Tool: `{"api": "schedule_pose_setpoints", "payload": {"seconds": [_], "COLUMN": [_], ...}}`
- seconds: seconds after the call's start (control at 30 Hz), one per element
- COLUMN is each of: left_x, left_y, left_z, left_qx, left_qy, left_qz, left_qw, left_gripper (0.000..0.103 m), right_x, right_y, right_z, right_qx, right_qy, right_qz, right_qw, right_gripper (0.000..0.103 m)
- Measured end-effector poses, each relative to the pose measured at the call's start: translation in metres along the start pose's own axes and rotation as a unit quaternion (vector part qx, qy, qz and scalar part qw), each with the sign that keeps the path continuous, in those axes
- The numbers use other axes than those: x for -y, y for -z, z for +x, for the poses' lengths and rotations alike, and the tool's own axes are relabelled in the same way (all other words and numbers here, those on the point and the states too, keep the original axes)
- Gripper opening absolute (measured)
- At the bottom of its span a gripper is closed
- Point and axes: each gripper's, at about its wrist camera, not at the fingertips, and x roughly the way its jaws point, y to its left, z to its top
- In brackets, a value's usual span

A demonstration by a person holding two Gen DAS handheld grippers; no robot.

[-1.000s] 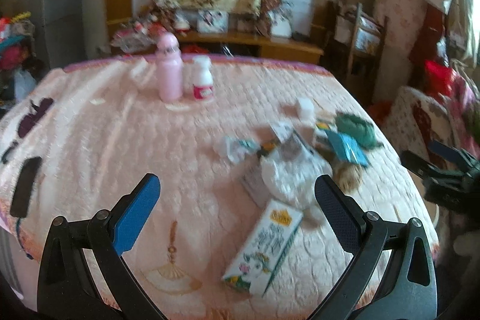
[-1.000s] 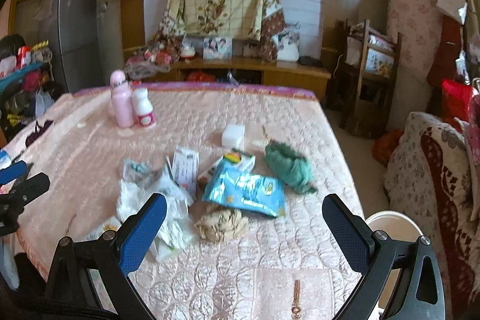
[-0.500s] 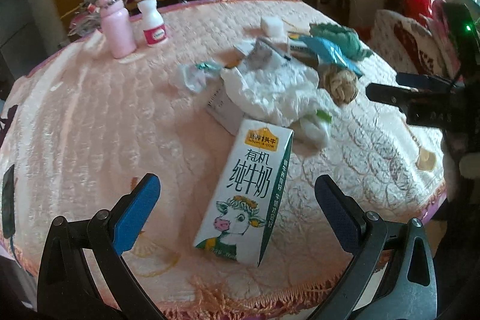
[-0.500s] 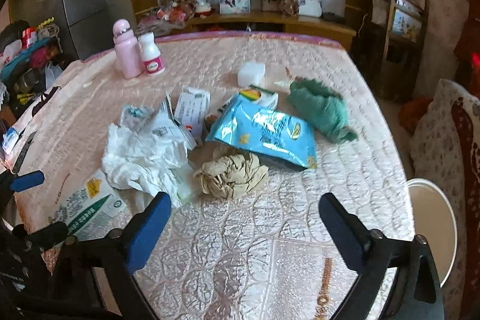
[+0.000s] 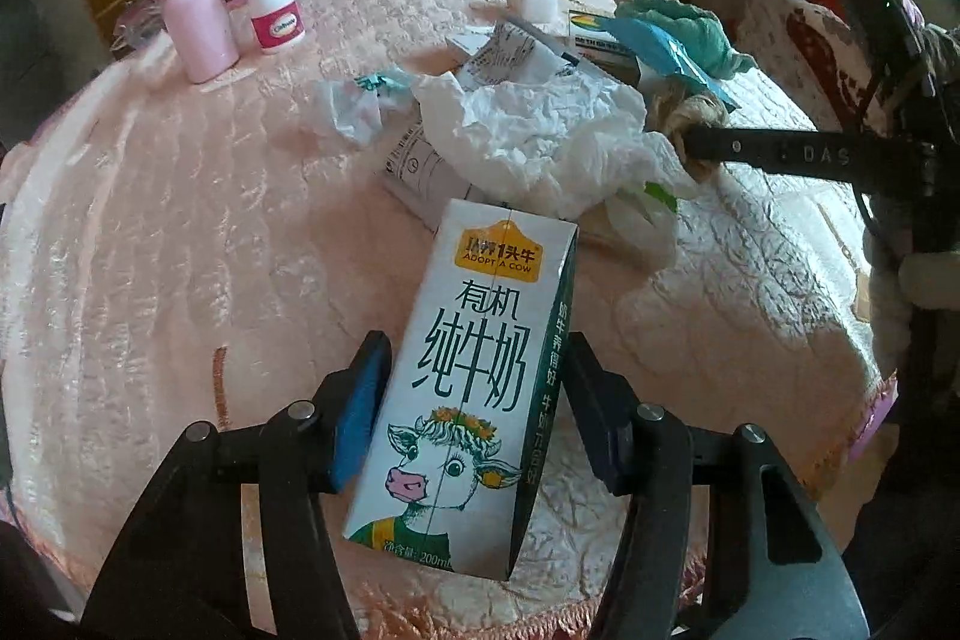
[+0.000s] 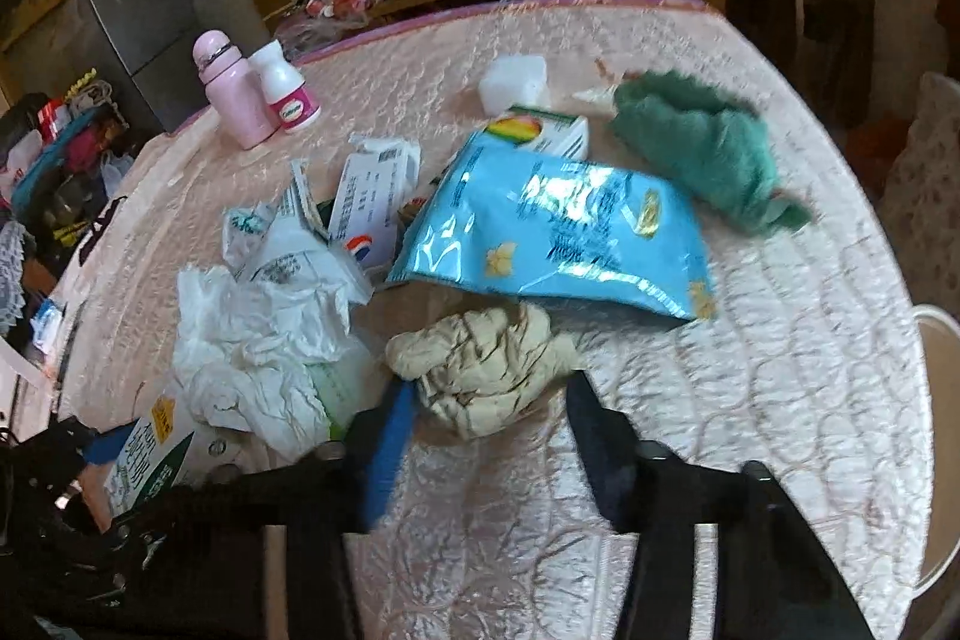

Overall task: Collect trash
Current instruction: 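Grasp the milk carton with the left tool while the right tool grasps crumpled tan paper, then carry both items to the white bucket and open both tools to drop them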

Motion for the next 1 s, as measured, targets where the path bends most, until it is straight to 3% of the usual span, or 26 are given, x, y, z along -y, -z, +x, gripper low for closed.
{"api": "schedule_pose_setpoints", "payload": {"seconds": [0.07, 0.23, 0.57, 1.0], "left_x": [0.001, 0.004, 0.032, 0.111], "left_y": [0.002, 0.007, 0.0, -0.051], "left_z": [-0.006, -0.03, -0.074, -0.072], "left_qx": [0.002, 0.006, 0.039, 0.063], "left_qy": [-0.001, 0.016, 0.054, 0.102], "left_qz": [0.003, 0.005, 0.02, 0.061], "left_qw": [1.0, 0.9998, 0.9976, 0.9909], "left_gripper": [0.056, 0.056, 0.056, 0.056], "right_x": [0.001, 0.001, 0.007, 0.052], "right_y": [0.004, 0.017, 0.038, 0.055], "right_z": [-0.001, -0.024, -0.083, -0.125], "right_qx": [0.0, 0.018, 0.058, 0.087], "right_qy": [-0.005, 0.001, -0.002, 0.048], "right_qz": [0.002, -0.011, -0.033, -0.002], "right_qw": [1.0, 1.0, 0.998, 0.995], "right_gripper": [0.032, 0.026, 0.025, 0.025]}}
